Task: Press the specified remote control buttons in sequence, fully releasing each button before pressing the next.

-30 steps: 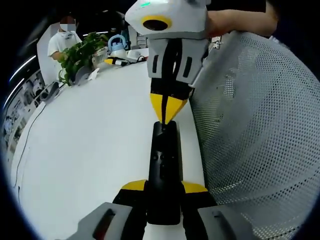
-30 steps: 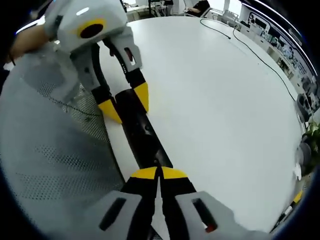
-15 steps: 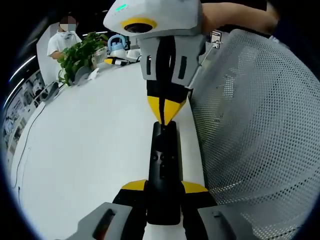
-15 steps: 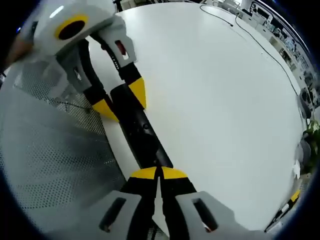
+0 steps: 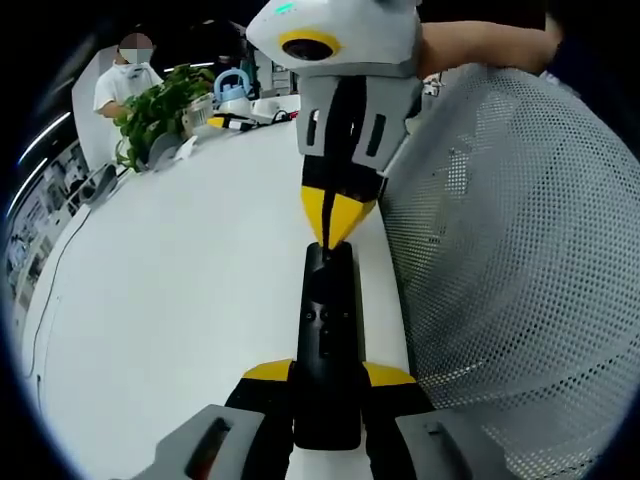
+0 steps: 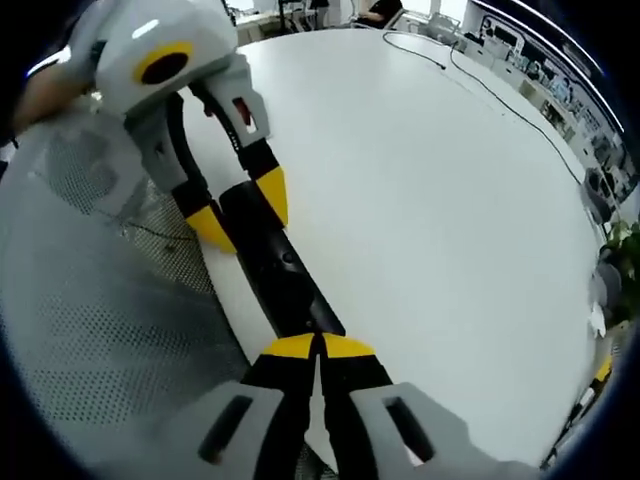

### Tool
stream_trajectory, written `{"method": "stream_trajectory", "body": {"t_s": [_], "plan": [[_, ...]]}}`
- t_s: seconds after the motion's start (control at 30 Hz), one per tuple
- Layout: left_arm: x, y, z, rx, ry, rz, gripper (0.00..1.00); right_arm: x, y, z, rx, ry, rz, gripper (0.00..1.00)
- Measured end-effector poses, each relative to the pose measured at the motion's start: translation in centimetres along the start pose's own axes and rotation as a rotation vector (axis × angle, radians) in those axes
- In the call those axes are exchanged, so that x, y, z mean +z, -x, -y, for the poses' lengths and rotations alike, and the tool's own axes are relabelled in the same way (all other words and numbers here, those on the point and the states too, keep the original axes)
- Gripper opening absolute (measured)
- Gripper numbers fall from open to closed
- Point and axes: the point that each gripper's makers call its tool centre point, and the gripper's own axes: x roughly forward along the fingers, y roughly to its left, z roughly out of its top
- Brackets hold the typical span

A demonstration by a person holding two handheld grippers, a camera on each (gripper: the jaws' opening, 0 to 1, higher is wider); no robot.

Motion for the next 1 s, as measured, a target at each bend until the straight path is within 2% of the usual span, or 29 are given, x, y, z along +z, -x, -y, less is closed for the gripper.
{"method": "stream_trajectory", "body": {"t_s": [0.1, 0.27, 0.37, 0.4, 0.53, 0.73, 0.8, 0.97, 1.0], "plan": [[0.0, 0.0, 0.0, 0.001, 0.002, 0.000, 0.25, 0.0, 0.1, 0.0, 0.005, -0.009, 0.017, 0.00], [0.0, 0.0, 0.0, 0.001, 0.001, 0.000, 0.25, 1.2, -0.1, -0.7, 0.016, 0.048, 0.050, 0.00], [0.0, 0.0, 0.0, 0.000, 0.000, 0.000, 0.25, 0.5, -0.6, -0.9, 0.026, 0.065, 0.010, 0.00], [0.0, 0.0, 0.0, 0.000, 0.000, 0.000, 0.25, 0.8, -0.4, -0.9, 0.027, 0.086, 0.024, 0.00], [0.0, 0.0, 0.0, -0.001, -0.001, -0.001, 0.25, 0.9, -0.4, -0.8, 0.022, 0.074, 0.021, 0.00], [0.0, 0.0, 0.0, -0.002, -0.003, 0.000, 0.25, 0.9, -0.5, -0.9, -0.007, 0.173, -0.032, 0.00], [0.0, 0.0, 0.0, -0.002, -0.003, 0.000, 0.25, 0.9, -0.5, -0.9, -0.010, 0.179, -0.035, 0.00], [0.0, 0.0, 0.0, -0.001, 0.000, 0.000, 0.25, 1.0, -0.3, -0.7, 0.019, 0.112, 0.023, 0.00], [0.0, 0.0, 0.0, 0.000, -0.001, 0.000, 0.25, 1.5, -0.2, -0.8, 0.027, 0.135, 0.051, 0.00]]}}
